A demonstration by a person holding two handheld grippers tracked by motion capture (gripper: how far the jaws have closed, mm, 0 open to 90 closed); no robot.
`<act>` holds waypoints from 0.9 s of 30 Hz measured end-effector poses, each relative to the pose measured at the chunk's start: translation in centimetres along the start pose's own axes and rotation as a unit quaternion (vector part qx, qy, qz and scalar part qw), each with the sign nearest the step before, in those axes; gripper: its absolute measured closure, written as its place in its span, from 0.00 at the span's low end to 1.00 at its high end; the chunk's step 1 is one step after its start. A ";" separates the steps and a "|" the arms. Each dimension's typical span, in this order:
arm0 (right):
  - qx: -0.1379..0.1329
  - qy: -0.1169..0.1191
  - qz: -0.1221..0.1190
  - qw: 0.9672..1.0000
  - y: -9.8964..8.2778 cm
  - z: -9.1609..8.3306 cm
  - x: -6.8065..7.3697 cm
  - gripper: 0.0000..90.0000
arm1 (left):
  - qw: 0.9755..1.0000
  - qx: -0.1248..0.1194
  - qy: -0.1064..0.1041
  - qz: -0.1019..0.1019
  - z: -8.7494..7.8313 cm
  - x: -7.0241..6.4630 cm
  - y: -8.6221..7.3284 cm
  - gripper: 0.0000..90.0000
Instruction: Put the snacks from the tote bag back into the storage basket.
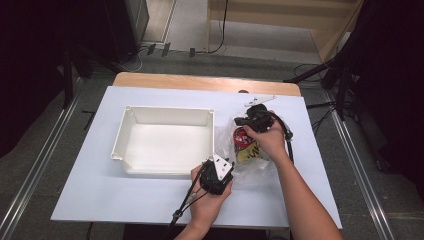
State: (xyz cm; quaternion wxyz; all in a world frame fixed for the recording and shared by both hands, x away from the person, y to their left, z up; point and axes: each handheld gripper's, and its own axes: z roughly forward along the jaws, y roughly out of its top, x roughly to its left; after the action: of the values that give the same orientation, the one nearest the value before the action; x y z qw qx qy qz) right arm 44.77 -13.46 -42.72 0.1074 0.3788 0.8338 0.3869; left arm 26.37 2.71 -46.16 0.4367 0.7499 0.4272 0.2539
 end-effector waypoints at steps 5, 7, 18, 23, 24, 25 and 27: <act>-0.016 0.006 -0.011 1.000 0.2 -0.5 0.5 1.00 | 0.999 -0.045 -0.001 -0.021 -0.8 0.0 1.8 0.64; -0.018 0.008 -0.017 1.000 0.2 -0.7 0.7 1.00 | 0.998 -0.050 -0.007 -0.026 -0.6 0.1 2.2 0.53; -0.043 0.031 -0.052 0.997 0.2 -2.6 1.7 1.00 | 0.997 0.007 0.073 -0.002 2.1 0.3 4.4 0.78; -0.060 0.034 -0.049 0.996 0.0 -3.7 1.6 0.96 | 0.999 0.011 0.052 -0.003 2.1 0.7 4.1 1.00; -0.066 0.032 -0.051 0.996 0.0 -4.0 1.5 0.95 | 0.999 0.012 0.048 -0.002 2.1 0.7 4.0 1.00; -0.069 0.032 -0.048 0.996 -0.1 -4.2 1.5 0.94 | 0.999 0.009 0.048 0.000 2.1 0.6 3.9 1.00; -0.080 0.029 -0.048 0.995 -0.4 -4.7 1.3 0.95 | 0.999 0.003 0.051 0.005 1.9 0.4 3.6 1.00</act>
State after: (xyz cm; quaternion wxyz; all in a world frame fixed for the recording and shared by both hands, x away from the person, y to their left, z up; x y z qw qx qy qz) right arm 41.44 -15.29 -39.67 0.1314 0.3173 0.8201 0.4577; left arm 29.57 1.31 -43.92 0.4109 0.7393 0.4458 0.2929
